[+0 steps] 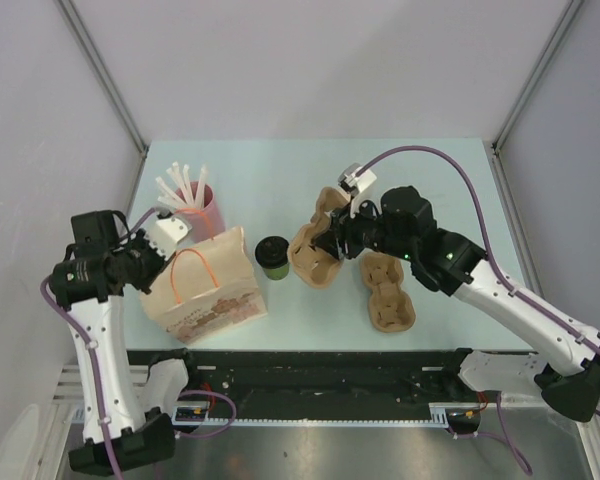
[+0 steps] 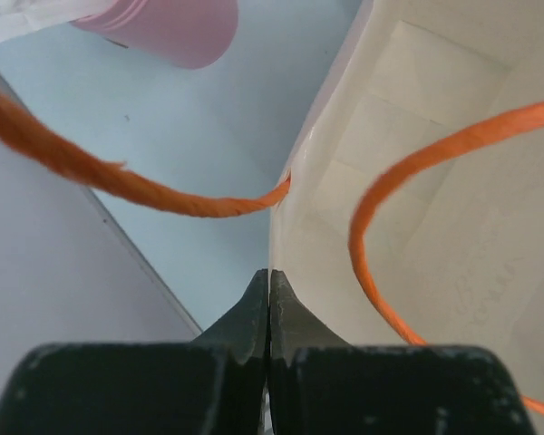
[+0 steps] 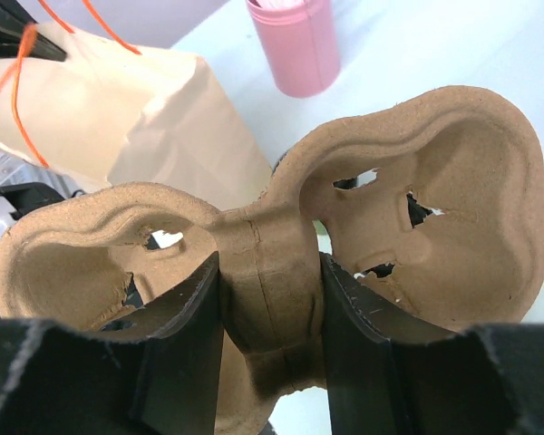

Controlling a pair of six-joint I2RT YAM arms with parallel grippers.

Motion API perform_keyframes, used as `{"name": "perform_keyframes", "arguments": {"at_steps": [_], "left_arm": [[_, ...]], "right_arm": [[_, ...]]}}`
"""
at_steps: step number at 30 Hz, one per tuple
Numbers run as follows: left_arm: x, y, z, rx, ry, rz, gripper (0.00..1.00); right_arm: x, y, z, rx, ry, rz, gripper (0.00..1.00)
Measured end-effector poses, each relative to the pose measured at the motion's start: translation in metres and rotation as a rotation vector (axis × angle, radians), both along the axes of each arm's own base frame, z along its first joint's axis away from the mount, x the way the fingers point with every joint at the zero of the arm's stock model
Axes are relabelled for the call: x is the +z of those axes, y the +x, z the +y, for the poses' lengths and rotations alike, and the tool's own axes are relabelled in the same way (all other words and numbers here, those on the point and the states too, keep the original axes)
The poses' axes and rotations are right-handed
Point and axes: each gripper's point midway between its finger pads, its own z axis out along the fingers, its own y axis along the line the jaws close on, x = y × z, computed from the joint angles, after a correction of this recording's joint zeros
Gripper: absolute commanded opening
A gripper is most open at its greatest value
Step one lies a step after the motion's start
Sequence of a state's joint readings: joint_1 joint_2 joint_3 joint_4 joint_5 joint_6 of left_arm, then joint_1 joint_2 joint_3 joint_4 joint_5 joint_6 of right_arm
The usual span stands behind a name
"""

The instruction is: Pack the takeout coffee

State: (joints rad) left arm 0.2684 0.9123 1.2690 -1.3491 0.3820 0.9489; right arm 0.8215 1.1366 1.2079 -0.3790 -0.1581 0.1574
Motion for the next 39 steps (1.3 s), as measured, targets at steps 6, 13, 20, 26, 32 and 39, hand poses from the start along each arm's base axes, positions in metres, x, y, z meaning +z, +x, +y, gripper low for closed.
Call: {"name": "perform_keyframes", "arguments": {"at_steps": [6,13,20,26,32,39], "left_arm": [[0.014,-0.011,0.010,0.037,0.076,-0.062,0.00],[0.046,-0.008,0.017,0.139,0.075,-0.128,0.00],[0.079,0.006,0.023,0.306,0.007,-0.306,0.01],[0.097,0.025,0.036,0.434,-0.036,-0.412,0.00],[0.091,0.040,0.052,0.565,-0.055,-0.386,0.00],[0.067,0.039,0.060,0.672,-0.078,-0.331,0.00]], "right_arm": [[0.015,-0.014,0.030,0.057,0.028,-0.039,0.00],[0.038,-0.008,0.051,0.036,0.109,-0.084,0.00],[0.083,0.014,0.063,-0.053,0.280,-0.188,0.00],[0.112,0.030,0.068,-0.086,0.386,-0.268,0.00],[0.120,0.068,0.044,-0.176,0.413,-0.304,0.00],[0.122,0.081,0.039,-0.202,0.434,-0.310,0.00]]}}
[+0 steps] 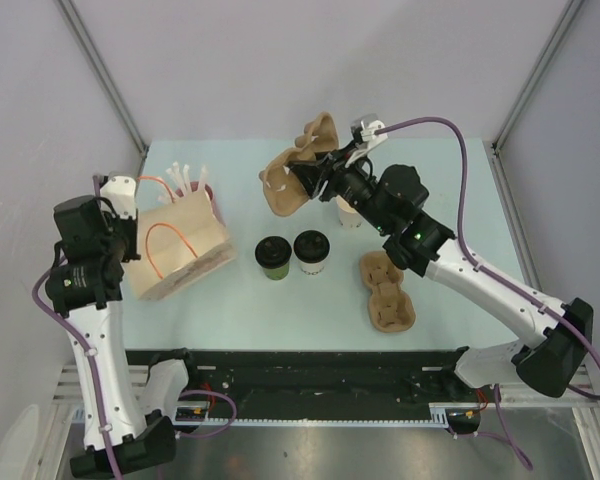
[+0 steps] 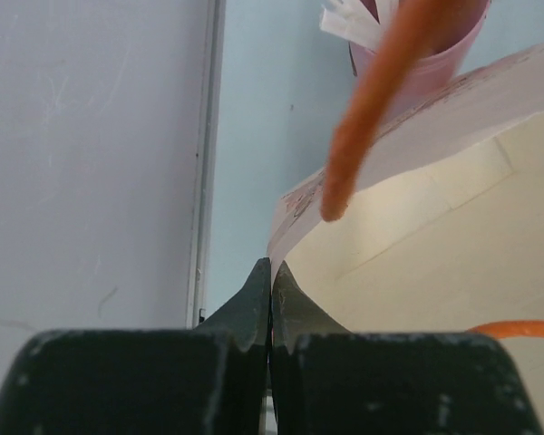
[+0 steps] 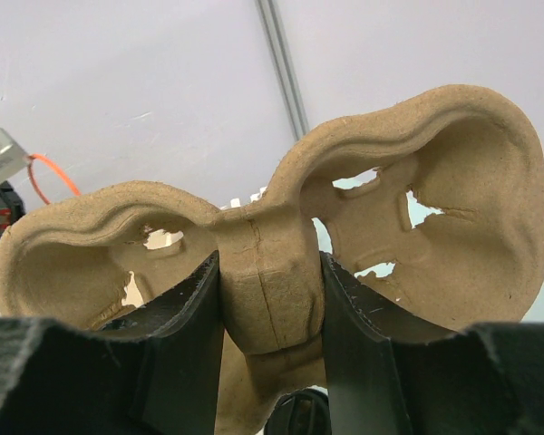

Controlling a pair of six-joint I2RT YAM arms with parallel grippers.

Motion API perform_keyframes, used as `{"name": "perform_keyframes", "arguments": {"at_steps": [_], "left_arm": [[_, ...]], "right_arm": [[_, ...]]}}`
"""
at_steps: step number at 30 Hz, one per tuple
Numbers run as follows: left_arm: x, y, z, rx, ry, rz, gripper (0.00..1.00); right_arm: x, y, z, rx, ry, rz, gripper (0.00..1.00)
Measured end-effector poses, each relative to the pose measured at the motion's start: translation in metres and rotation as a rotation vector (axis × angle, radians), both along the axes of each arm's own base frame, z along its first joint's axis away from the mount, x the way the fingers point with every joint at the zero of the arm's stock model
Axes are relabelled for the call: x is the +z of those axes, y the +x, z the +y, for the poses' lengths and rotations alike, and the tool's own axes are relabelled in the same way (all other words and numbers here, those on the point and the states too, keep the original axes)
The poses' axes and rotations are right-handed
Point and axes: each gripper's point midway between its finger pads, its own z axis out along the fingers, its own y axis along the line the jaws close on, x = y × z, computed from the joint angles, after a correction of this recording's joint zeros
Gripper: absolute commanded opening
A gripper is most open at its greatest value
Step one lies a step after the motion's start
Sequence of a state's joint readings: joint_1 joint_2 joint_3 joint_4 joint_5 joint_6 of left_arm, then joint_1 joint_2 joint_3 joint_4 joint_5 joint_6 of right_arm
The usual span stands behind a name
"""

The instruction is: Pack the takeout coffee

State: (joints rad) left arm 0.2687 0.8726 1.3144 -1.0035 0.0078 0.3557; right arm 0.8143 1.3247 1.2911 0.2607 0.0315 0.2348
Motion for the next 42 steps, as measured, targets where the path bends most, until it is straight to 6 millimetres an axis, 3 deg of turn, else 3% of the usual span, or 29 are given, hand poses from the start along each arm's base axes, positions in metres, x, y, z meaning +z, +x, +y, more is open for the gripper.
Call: {"name": "perform_keyframes", "arguments": {"at_steps": [11,17,22,26,29,34,38,40,42], "left_arm": [[-0.021,-0.010,-0.011,0.010,-0.075,-0.004,0.00],[-0.026,-0.008,-0.013,-0.001,-0.078,0.002,0.00],[-0.017,0.005,-0.014,-0.017,-0.090,0.001,0.00],[-0.012,-0.003,-0.019,-0.038,-0.096,0.000,0.00],[0.009,-0.016,-0.026,-0.059,-0.098,-0.022,0.00],[0.031,-0.026,-0.030,-0.079,-0.078,-0.061,0.00],[0.020,-0.033,-0.033,-0.081,-0.093,-0.023,0.00],[0.010,-0.036,-0.036,-0.085,-0.110,-0.001,0.00],[0.000,-0.040,-0.038,-0.073,-0.138,0.016,0.00]], "right_arm": [[-0.006,-0.036,0.037,0.104,-0.009,0.006,0.00],[-0.022,-0.048,0.061,0.162,-0.035,0.019,0.00],[-0.024,-0.041,0.059,0.150,-0.032,0.029,0.00],[-0.021,-0.040,0.053,0.140,0.023,0.099,0.00],[-0.006,-0.036,0.039,0.136,0.051,0.144,0.00],[0.048,-0.044,0.026,0.167,0.144,0.149,0.00],[0.084,-0.077,0.058,0.280,0.182,0.133,0.00],[0.088,-0.091,0.077,0.323,0.184,0.133,0.00],[0.079,-0.103,0.102,0.330,0.171,0.152,0.00]]}}
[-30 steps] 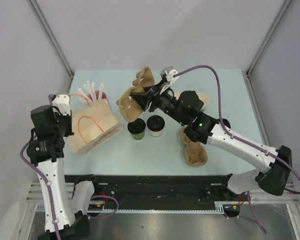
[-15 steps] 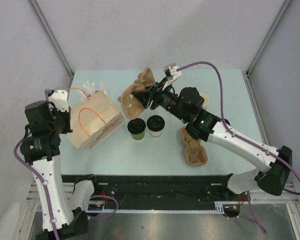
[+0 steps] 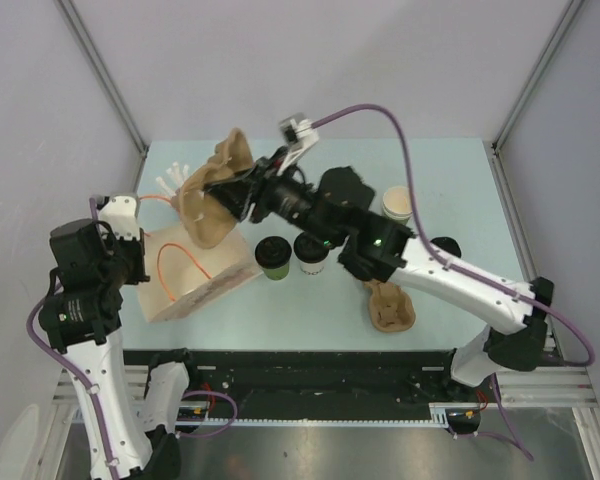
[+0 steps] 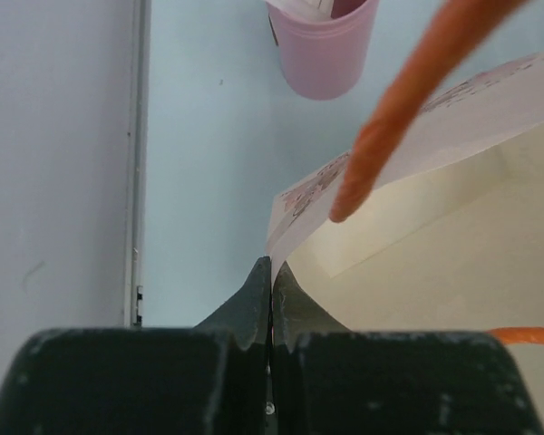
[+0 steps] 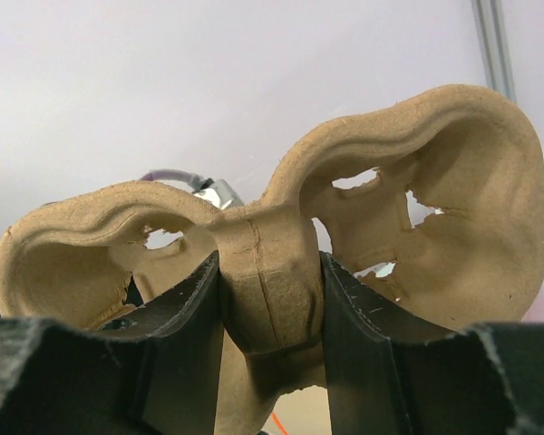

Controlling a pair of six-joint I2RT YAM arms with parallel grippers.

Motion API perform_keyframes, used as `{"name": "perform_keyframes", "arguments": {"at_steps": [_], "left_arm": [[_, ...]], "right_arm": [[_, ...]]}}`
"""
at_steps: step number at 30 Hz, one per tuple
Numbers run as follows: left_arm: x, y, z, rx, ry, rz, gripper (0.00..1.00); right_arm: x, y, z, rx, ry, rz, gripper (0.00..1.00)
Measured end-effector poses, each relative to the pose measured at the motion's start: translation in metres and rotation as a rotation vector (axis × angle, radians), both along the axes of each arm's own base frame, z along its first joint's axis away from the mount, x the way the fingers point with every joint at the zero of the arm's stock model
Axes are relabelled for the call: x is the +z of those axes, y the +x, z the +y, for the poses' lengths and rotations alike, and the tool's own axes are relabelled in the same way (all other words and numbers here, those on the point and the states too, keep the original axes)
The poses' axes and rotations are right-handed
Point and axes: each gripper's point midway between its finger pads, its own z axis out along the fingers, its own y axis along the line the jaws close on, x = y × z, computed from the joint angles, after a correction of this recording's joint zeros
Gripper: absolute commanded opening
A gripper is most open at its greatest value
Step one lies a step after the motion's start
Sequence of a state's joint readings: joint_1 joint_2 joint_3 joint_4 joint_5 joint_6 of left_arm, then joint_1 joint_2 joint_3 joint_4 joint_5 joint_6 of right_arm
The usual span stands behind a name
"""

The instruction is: Pack the takeout coffee

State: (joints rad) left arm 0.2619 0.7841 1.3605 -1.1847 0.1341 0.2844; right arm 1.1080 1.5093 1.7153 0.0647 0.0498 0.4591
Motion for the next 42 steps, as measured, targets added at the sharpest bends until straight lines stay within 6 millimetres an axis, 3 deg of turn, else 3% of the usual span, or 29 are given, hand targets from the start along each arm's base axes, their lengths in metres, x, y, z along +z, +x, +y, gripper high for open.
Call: {"name": "perform_keyframes", "arguments": {"at_steps": [4,7,11,16,25,33,42], "left_arm": [[-0.012,-0.011,-0.008,0.035,-0.068,-0.006,0.00],[-0.010,-0.018,-0.010,0.075,-0.098,-0.032,0.00],[-0.014,-0.018,0.003,0.174,-0.101,-0.008,0.01],[-0.031,0.000,0.012,0.231,-0.119,0.091,0.01],[-0.050,0.013,0.027,0.334,-0.125,0.193,0.00],[-0.062,0.009,0.022,0.320,-0.151,0.173,0.00],[-0.066,0.012,0.013,0.275,-0.189,0.184,0.00]], "right_arm": [[-0.041,-0.007,0.049,-0.055,-0.077,0.045,0.00],[-0.077,-0.013,0.088,-0.069,-0.165,0.067,0.00],[-0.090,-0.019,0.119,-0.079,-0.215,0.062,0.00],[-0.106,-0.014,0.126,-0.100,-0.275,0.086,0.00],[-0.147,0.031,0.149,-0.104,-0.370,0.153,0.00],[-0.164,0.030,0.157,0.020,-0.411,0.213,0.00],[-0.175,0.029,0.163,0.114,-0.458,0.150,0.00]]}}
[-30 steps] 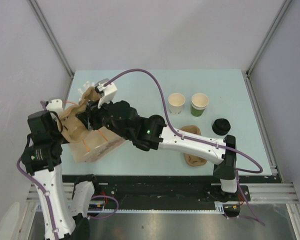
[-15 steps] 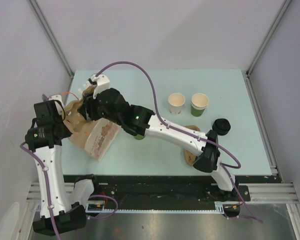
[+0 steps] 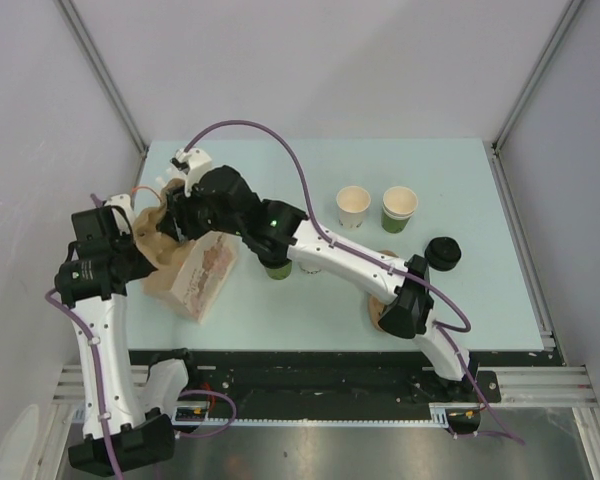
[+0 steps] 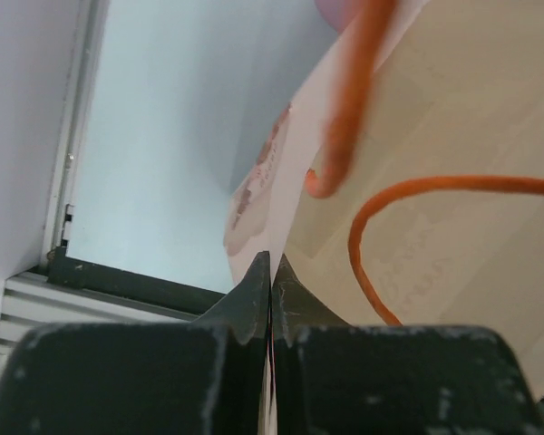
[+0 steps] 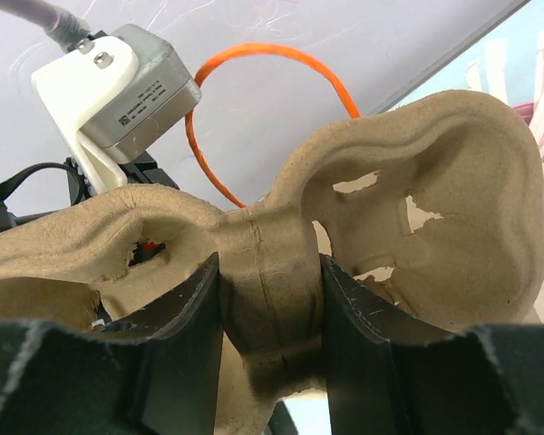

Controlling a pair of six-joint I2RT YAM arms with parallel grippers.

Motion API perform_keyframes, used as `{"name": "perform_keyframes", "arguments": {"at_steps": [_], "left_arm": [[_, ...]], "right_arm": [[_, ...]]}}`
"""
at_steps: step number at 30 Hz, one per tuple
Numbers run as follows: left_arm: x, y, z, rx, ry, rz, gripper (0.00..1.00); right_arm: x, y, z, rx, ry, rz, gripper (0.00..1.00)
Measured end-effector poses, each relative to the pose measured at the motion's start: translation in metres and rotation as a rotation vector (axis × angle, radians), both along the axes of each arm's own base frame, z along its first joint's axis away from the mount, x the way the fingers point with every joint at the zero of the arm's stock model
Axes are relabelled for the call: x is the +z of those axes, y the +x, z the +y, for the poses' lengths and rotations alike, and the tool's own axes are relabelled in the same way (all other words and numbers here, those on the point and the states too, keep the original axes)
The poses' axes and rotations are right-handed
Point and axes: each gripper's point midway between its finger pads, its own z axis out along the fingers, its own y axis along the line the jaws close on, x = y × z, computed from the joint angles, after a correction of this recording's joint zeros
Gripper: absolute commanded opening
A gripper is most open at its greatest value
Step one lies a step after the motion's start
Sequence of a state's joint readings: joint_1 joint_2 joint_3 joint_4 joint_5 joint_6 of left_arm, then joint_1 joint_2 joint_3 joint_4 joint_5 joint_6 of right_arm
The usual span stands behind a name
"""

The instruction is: Pack the takeout coffee

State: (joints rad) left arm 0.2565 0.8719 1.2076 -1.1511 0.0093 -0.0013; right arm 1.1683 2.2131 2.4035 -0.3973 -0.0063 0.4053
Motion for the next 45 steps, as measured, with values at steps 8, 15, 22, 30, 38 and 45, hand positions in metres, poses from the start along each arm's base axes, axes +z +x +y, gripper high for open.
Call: {"name": "perform_keyframes", "arguments": {"at_steps": [8,15,22,30,38,45], "left_arm": [[-0.001,0.013,-0.009,-0.050,-0.071,0.002,0.00],[0.006,0.013,-0.016,-0.132,-0.062,-0.016,0.00],[0.014,0.012,-0.023,-0.198,-0.063,-0.029,0.00],[0.049,0.016,-0.041,-0.274,-0.105,-0.130,0.00],[0.034,0.015,-0.046,-0.293,-0.142,-0.096,0.00],[0.040,0.023,-0.050,-0.313,-0.160,-0.138,0.00]], "right_arm": [[-0.030,-0.005,-0.007,0.077,-0.116,-0.048,0.00],[-0.033,-0.015,-0.012,0.118,-0.163,-0.057,0.00],[-0.036,-0.015,-0.015,0.122,-0.173,0.007,0.00],[-0.105,0.018,-0.051,0.031,-0.395,0.085,0.00],[-0.121,0.005,-0.044,0.057,-0.440,0.097,0.00],[-0.102,0.010,-0.032,0.016,-0.351,0.095,0.00]]}}
